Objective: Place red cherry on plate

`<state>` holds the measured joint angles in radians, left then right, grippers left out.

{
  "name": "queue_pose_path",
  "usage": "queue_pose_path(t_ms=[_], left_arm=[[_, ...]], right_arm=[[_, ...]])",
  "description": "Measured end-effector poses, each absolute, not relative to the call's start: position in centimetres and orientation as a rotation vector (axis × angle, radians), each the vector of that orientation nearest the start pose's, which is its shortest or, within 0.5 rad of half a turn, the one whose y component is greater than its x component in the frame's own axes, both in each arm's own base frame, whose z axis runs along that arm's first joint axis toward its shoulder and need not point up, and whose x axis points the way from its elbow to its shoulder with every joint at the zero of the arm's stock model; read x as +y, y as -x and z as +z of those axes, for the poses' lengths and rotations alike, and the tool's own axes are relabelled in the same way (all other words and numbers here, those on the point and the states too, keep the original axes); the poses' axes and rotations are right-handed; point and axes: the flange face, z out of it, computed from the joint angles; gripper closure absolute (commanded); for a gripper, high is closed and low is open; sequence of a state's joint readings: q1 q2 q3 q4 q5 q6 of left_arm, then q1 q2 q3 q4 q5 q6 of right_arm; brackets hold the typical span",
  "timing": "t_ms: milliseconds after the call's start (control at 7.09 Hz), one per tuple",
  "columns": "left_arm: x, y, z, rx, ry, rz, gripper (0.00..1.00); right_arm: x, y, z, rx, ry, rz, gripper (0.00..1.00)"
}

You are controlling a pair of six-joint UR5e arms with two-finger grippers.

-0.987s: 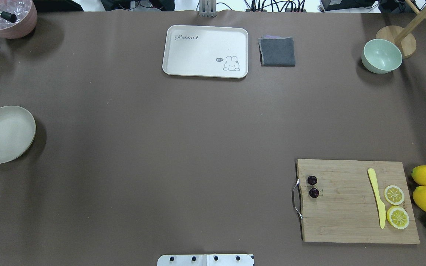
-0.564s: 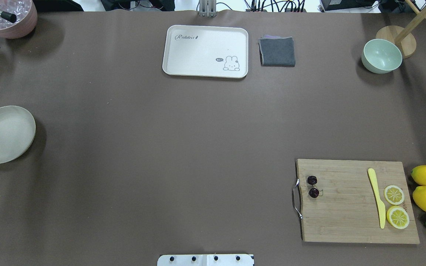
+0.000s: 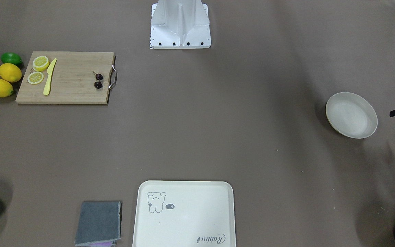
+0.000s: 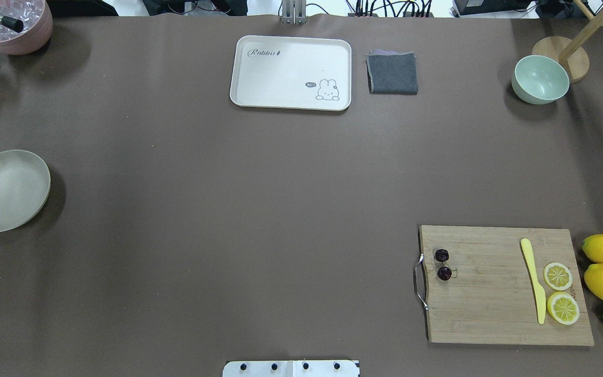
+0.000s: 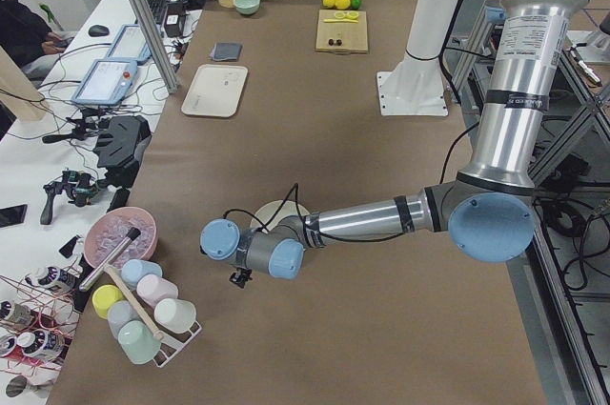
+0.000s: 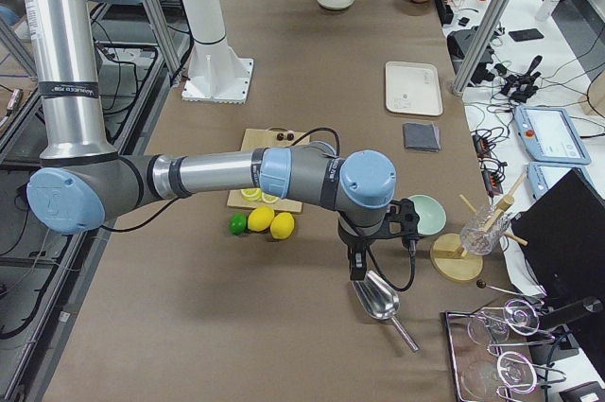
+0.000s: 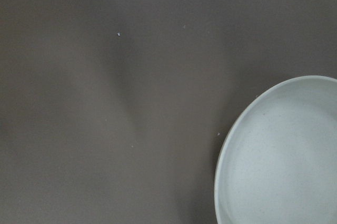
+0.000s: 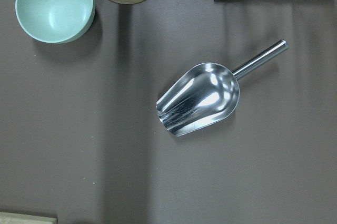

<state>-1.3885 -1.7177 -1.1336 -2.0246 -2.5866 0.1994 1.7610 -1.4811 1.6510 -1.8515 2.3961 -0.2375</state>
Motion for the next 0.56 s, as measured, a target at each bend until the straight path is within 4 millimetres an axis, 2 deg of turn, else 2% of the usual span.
queue_pose_path(t_ms=[564], left_arm=[[-54.09,-5.62,72.54,1.124,-0.113,0.357,0.04]], right_arm=[[-49.36,-15.63,59.96,-0.828,-0.069,0.004,0.00]])
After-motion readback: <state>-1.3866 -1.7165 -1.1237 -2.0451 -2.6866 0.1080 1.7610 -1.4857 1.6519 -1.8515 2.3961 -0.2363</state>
